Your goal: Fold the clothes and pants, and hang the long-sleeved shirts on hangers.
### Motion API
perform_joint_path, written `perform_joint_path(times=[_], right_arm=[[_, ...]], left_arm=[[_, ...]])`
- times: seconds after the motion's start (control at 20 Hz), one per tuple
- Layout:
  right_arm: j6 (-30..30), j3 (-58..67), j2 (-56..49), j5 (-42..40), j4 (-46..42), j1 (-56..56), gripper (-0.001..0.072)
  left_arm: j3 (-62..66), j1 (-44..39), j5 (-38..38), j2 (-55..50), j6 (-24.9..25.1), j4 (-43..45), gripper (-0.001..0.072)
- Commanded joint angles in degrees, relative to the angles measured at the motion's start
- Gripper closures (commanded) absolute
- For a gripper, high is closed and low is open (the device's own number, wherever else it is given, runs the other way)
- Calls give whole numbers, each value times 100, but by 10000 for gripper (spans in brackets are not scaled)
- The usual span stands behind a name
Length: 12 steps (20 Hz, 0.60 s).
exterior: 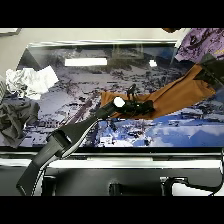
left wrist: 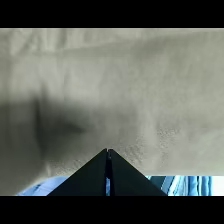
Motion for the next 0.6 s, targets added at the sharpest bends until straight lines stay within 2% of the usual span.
perform_joint_path(times=[0.0,0.35,0.55], right_arm=[[146,7,4,4,472,11,686],[254,7,46,22,673,11,686],[251,7,46,-140,678,13,686]], left_arm=[[15,-111,61,-52,-7,-83,689],[15,-208,136,-57,-4,-109,690],[15,205,-654,4,81,-48,690]])
